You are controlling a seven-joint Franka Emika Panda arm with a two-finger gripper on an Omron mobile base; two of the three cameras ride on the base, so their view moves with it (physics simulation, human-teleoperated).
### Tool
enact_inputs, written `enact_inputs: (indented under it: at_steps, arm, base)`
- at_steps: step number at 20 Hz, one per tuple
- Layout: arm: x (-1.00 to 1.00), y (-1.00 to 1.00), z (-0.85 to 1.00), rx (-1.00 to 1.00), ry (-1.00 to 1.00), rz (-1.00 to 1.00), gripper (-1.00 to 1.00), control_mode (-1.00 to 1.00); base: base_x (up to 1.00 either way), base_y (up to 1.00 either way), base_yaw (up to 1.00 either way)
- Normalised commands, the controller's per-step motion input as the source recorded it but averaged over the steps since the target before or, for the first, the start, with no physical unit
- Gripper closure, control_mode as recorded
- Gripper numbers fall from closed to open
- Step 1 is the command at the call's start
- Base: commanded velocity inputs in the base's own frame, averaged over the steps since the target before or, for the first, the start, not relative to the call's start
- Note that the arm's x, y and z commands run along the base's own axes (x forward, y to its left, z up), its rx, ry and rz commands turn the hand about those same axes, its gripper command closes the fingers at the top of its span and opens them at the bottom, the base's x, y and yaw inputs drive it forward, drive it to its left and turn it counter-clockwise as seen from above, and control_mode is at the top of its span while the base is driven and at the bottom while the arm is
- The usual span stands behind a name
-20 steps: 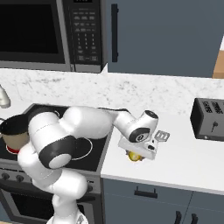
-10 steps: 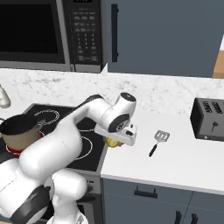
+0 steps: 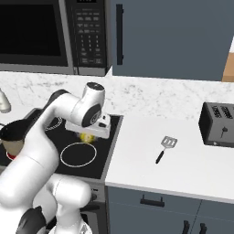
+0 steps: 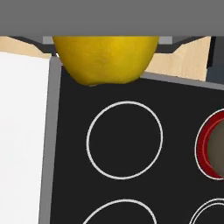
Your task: Put the lemon and lemon wedge in the pot. Retrieve the spatula and lightly stir the vegetables in the pot.
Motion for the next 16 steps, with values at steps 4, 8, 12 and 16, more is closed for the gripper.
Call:
enact_inputs:
  at_steps: [4, 8, 12, 16]
  arm:
    - [-0.05, 1.00, 0.24, 0.00, 0.01, 0.18, 1.00, -1.00]
    - [-0.10, 1.00, 0.02, -0.01, 0.00, 0.19, 1.00, -1.00]
    - [-0.16, 1.00, 0.00, -0.08, -0.04, 0.20, 1.00, -1.00]
    - [-0.03, 1.00, 0.00, -0.09, -0.02, 0.18, 1.00, -1.00]
  base:
    - [0.00, 0.00, 0.00]
    - [0.00, 0.00, 0.00]
    - [0.00, 0.00, 0.00]
    - [0.00, 0.00, 0.00]
